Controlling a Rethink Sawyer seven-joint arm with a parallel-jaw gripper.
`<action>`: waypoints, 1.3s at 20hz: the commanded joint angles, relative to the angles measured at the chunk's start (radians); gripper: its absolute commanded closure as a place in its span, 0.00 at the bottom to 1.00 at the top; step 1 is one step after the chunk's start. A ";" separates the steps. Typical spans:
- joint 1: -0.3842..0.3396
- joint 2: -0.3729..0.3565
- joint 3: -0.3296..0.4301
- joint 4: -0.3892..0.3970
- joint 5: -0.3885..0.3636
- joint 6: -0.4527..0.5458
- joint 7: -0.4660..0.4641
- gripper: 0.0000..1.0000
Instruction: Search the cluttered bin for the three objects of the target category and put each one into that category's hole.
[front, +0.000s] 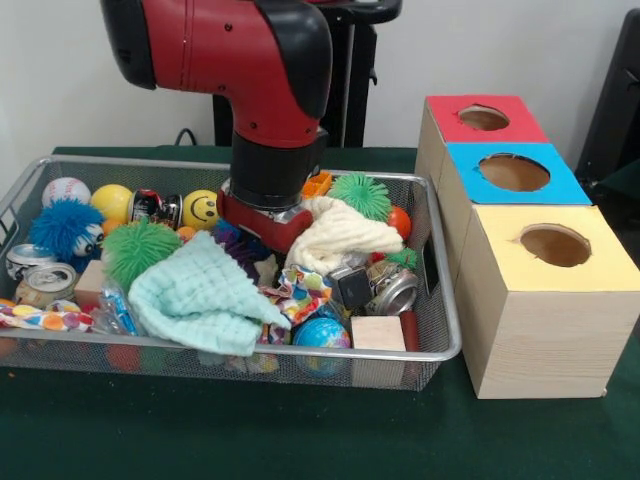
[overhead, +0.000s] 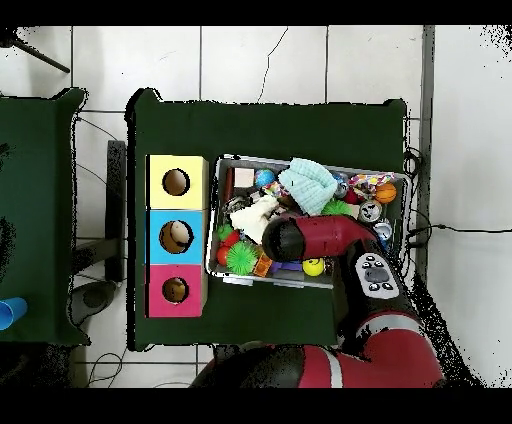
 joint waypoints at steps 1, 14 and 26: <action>-0.058 0.064 -0.041 -0.109 -0.134 -0.059 -0.109 0.00; 0.019 0.077 -0.168 -0.135 -0.197 -0.144 0.011 0.00; 0.033 -0.009 -0.205 -0.089 -0.170 -0.071 -0.059 0.00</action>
